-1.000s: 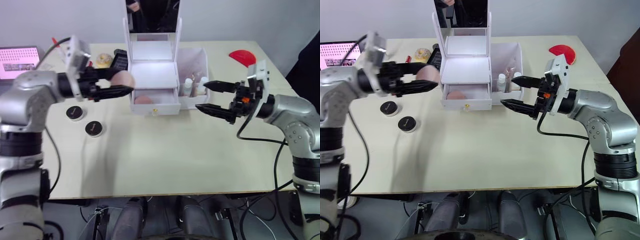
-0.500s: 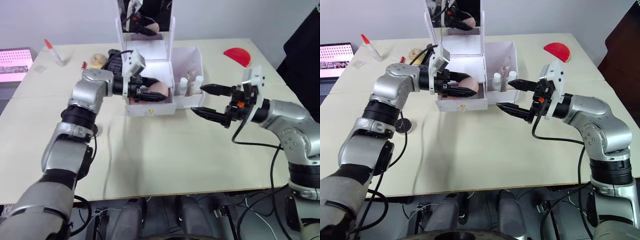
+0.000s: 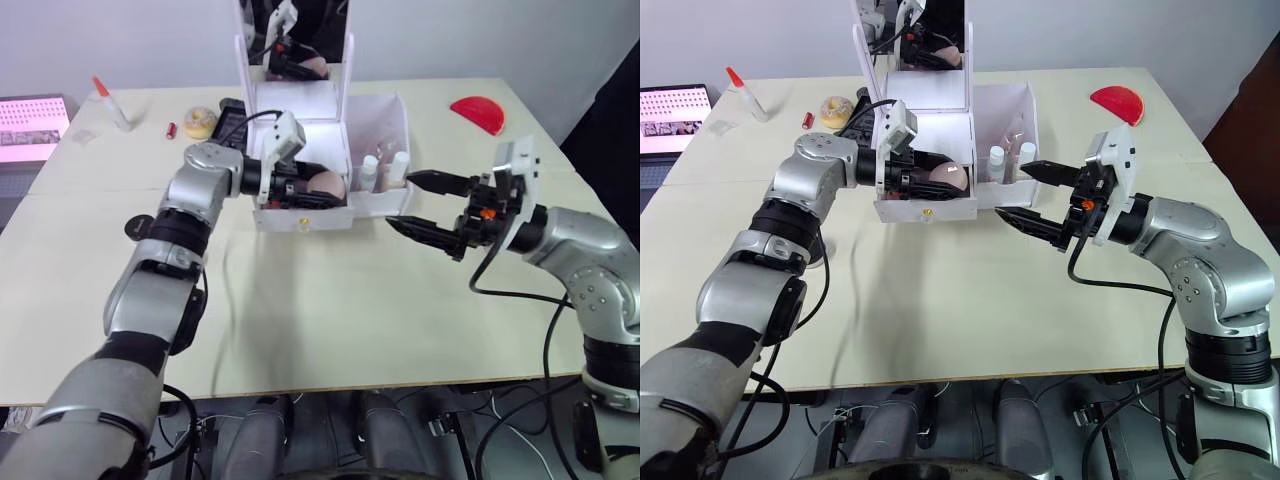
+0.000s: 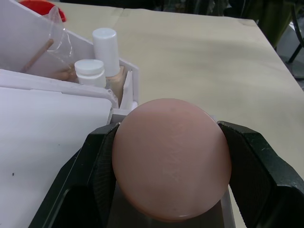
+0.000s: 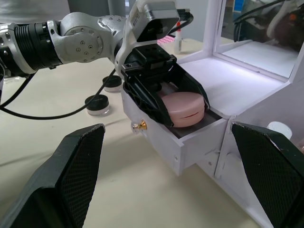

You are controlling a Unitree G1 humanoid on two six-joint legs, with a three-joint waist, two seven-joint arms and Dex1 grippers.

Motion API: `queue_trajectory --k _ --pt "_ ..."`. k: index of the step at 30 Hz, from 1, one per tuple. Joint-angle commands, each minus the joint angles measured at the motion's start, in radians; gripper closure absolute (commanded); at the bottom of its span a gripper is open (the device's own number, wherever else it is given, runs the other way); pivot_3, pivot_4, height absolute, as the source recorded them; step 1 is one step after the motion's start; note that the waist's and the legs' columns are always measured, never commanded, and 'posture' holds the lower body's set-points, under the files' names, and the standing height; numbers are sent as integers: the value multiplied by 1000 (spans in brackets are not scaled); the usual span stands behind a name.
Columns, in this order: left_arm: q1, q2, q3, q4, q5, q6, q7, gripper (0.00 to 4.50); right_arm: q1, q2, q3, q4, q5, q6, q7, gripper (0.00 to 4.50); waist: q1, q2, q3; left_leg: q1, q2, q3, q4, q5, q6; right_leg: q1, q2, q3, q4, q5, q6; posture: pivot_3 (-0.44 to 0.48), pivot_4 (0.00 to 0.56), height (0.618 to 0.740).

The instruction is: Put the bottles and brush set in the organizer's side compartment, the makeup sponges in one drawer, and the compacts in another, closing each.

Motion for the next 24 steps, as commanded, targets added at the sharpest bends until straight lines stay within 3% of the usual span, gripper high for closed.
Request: queue_trajectory --k 1,3,15,24 --pt "-22 7 21 -13 13 -2 -2 791 -4 -10 -27 -34 17 -6 -2 0 0 0 0 0 0 0 0 0 0 0 0 0 0 0 0 0 150 737" --pt "-21 9 23 -20 12 3 -5 28 -4 -9 -26 -34 18 -5 -1 0 3 0 0 0 0 0 0 0 0 0 0 0 0 0 0 0 150 737" --pt "-29 33 57 -115 -21 74 -46 28 -9 -7 -19 -25 16 -7 2 0 0 0 0 0 0 -2 1 0 0 0 0 0 1 0 1 0 150 737" --pt "92 190 138 -468 -165 314 -105 28 8 -14 -31 -32 18 -1 -4 0 -7 0 0 1 1 -2 0 0 0 0 0 0 2 0 1 0 150 737"
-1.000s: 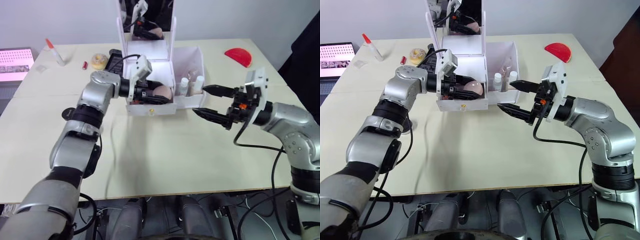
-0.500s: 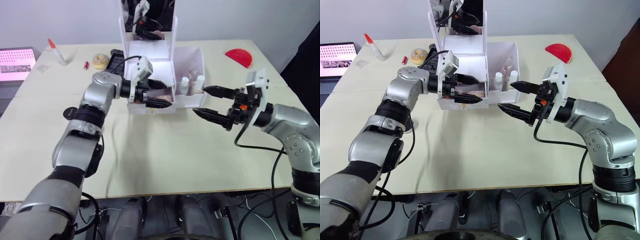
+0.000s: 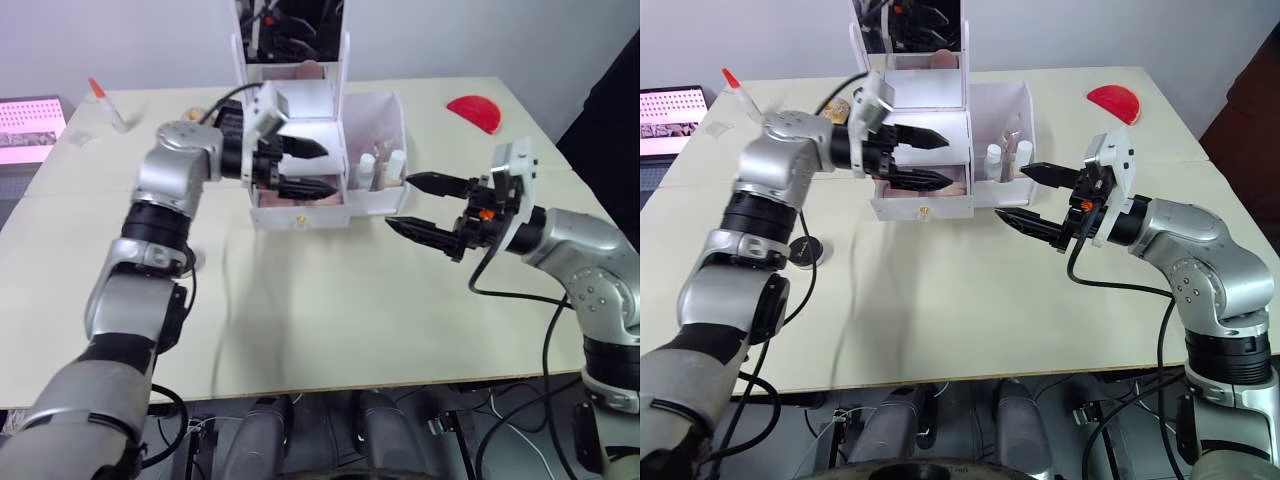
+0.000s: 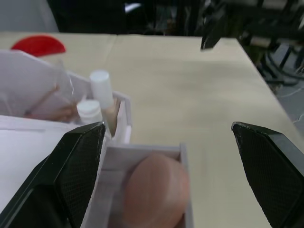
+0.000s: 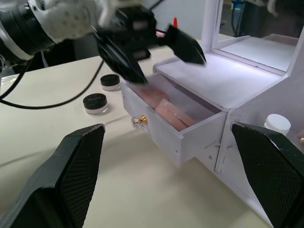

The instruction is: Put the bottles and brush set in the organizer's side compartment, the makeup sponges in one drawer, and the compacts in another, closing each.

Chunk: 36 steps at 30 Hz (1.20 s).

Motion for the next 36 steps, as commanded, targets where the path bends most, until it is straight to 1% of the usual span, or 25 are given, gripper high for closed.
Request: queue_trajectory --k 1,4,7,11,12,13,19,20,26,28,31,33,36 --pt "67 81 60 -191 -93 127 -21 28 6 -15 -37 -33 15 -6 -4 0 -1 0 0 0 0 0 0 0 0 0 0 0 1 0 0 0 150 737" --pt "178 154 82 -368 -157 231 -13 28 18 -23 -52 -38 21 -4 -7 0 1 0 0 1 1 0 0 0 0 0 0 0 2 0 0 0 150 737" --pt "352 228 121 -586 -232 334 27 28 42 -38 -76 -43 29 -1 -4 0 3 0 0 1 1 0 0 0 0 0 0 1 2 0 0 0 150 737" --pt "460 251 143 -690 -254 360 111 28 67 -61 -99 -36 31 0 1 0 13 0 0 1 1 -1 1 0 0 1 -1 0 1 -1 -2 0 150 737" --pt "474 251 145 -701 -260 363 129 543 70 -65 -104 -34 32 1 1 0 14 0 0 1 1 -1 1 0 0 2 -1 0 0 -2 -4 0 150 737" --pt "488 250 144 -710 -263 360 140 894 71 -67 -107 -32 32 3 0 0 14 0 0 1 1 -1 2 0 0 2 -1 0 0 -2 -4 0 150 737" --pt "498 244 130 -718 -291 358 186 4170 67 -74 -108 -33 39 12 -5 0 7 0 0 1 1 0 1 0 0 2 -1 1 0 -2 -4 0 150 737" --pt "495 244 127 -715 -294 357 190 4447 66 -75 -108 -34 40 13 -6 0 7 0 0 1 1 0 1 0 0 2 -1 1 0 -2 -4 0 150 737" --pt "441 218 129 -671 -325 365 215 4447 66 -74 -104 -39 40 16 -15 0 8 0 0 1 1 0 1 0 0 2 0 1 -1 -2 -4 0 150 737" --pt "411 195 119 -641 -321 360 237 4447 69 -74 -103 -39 40 14 -15 0 9 0 0 1 0 0 1 0 0 2 -1 1 -1 -2 -4 0 150 737" --pt "342 139 71 -570 -262 327 296 4447 71 -73 -100 -41 39 13 -17 0 10 0 0 1 0 0 1 0 0 2 -1 1 -1 -1 -3 0 150 737" --pt "268 79 -3 -489 -184 272 329 4447 74 -71 -99 -46 40 12 -19 0 15 0 0 1 0 0 1 0 0 2 -1 1 -1 0 -1 0 150 737" --pt "215 32 -43 -407 -132 221 336 4447 76 -71 -99 -54 43 14 -26 0 20 0 0 1 -2 2 2 0 0 3 -1 1 -1 0 -1 0 150 737"
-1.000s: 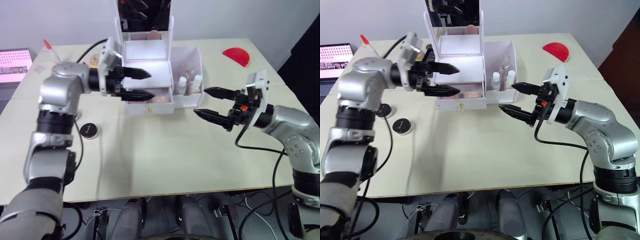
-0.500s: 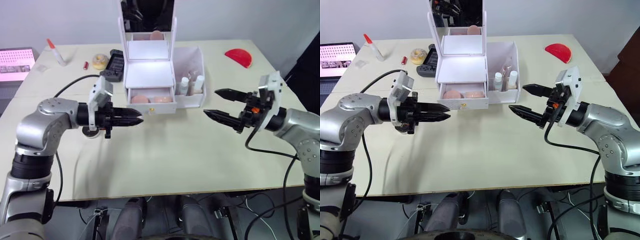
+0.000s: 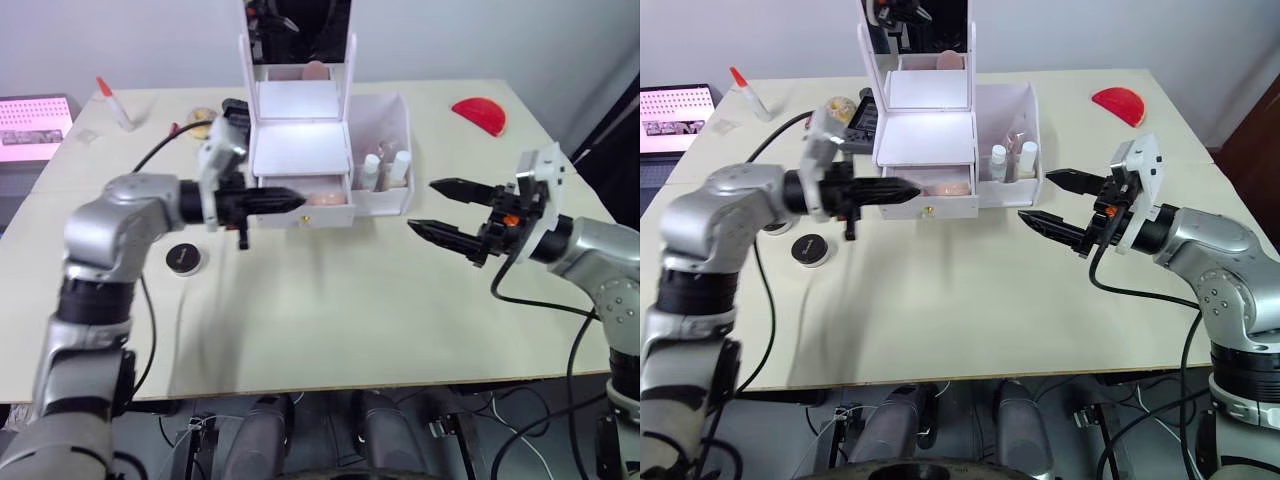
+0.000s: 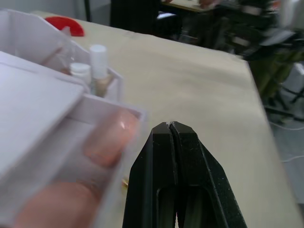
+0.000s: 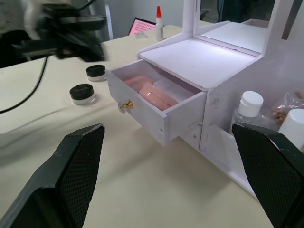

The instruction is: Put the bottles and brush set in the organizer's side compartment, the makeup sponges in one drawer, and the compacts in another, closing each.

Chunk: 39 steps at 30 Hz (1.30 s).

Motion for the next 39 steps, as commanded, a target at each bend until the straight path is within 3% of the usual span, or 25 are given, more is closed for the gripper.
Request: queue_trajectory --k 1,12,25,34,39 --pt "-50 -25 -26 74 55 -67 3 4447 -7 -6 -24 -40 15 -4 -10 0 -4 0 0 0 0 0 0 0 0 0 0 0 0 0 0 0 150 737" --pt "-97 -53 -82 197 136 -150 -58 4447 14 -6 -40 -82 34 14 -43 0 -14 0 0 0 1 -1 -2 0 0 -1 1 0 0 0 0 0 150 737" --pt "-147 -65 -63 242 160 -161 -101 4447 14 -2 -33 -77 29 8 -47 0 -14 0 0 0 1 -2 -2 0 0 -1 1 0 0 0 1 0 150 737" --pt "-126 23 23 126 58 -41 -154 4447 5 -7 -31 -66 24 9 -39 0 -16 0 0 0 2 -2 -2 0 0 -2 1 0 0 0 1 0 150 737" --pt "-68 120 96 63 -12 4 -193 4447 10 -7 -31 -70 21 8 -42 0 -17 0 0 1 2 -2 -2 0 0 -2 1 0 1 0 1 0 150 737"
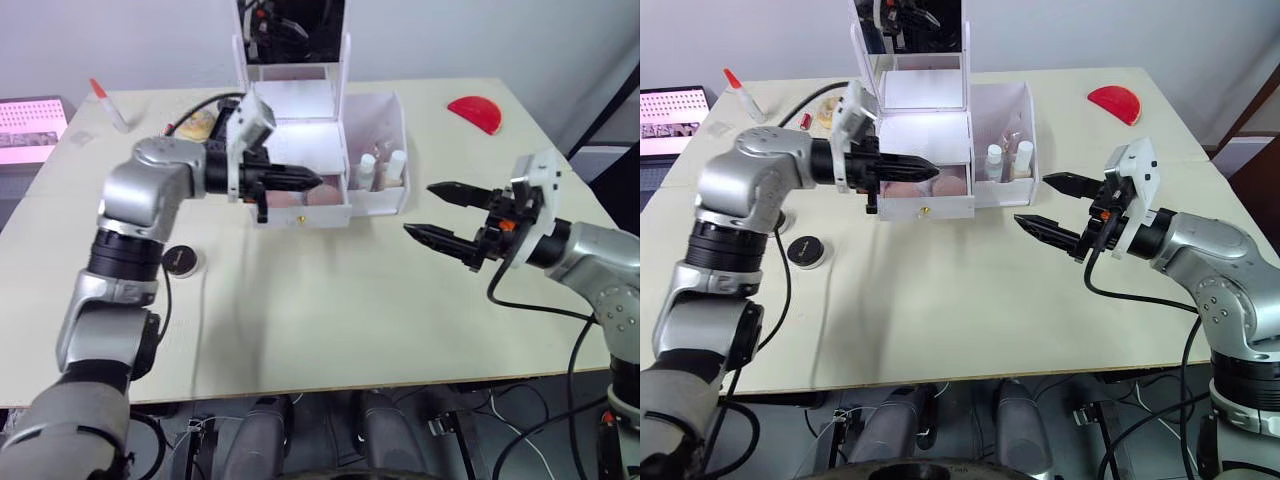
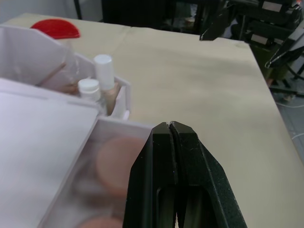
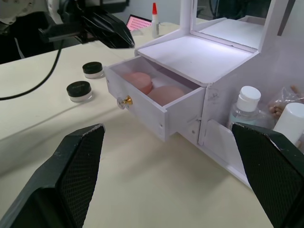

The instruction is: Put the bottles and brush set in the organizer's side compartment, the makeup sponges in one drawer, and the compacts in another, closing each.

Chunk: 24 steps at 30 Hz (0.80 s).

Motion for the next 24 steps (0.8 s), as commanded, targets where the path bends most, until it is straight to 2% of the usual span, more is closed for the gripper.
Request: queue_trajectory --k 1,8,11,14,18,24 --pt "33 69 90 -79 -84 54 -42 4447 -8 -10 -30 -16 10 -14 2 0 0 0 0 0 0 0 0 0 0 0 0 0 0 0 0 0 150 737" --pt "208 251 188 -199 -156 76 -110 4447 66 -77 -111 5 0 -22 44 0 4 0 0 0 1 0 0 0 0 0 0 0 0 -1 -1 0 150 737" --pt "317 325 261 -274 -200 110 -118 3573 125 -135 -176 52 -32 -46 94 0 5 0 0 0 0 0 1 0 0 0 -1 0 -1 -2 -4 0 150 737" --pt "442 381 322 -345 -226 123 -109 2117 190 -185 -243 116 -67 -84 149 0 3 0 0 0 0 1 0 0 0 0 -2 0 -2 -2 -4 0 150 737" --pt "559 402 384 -387 -230 106 -71 67 261 -211 -287 177 -110 -135 196 0 3 0 0 1 0 2 0 0 0 1 -2 0 -2 -2 -4 0 150 737" --pt "666 395 452 -444 -248 102 -4 67 289 -194 -302 232 -134 -180 209 0 3 0 0 2 1 3 -1 0 0 1 -3 1 -2 -2 -5 0 150 737"
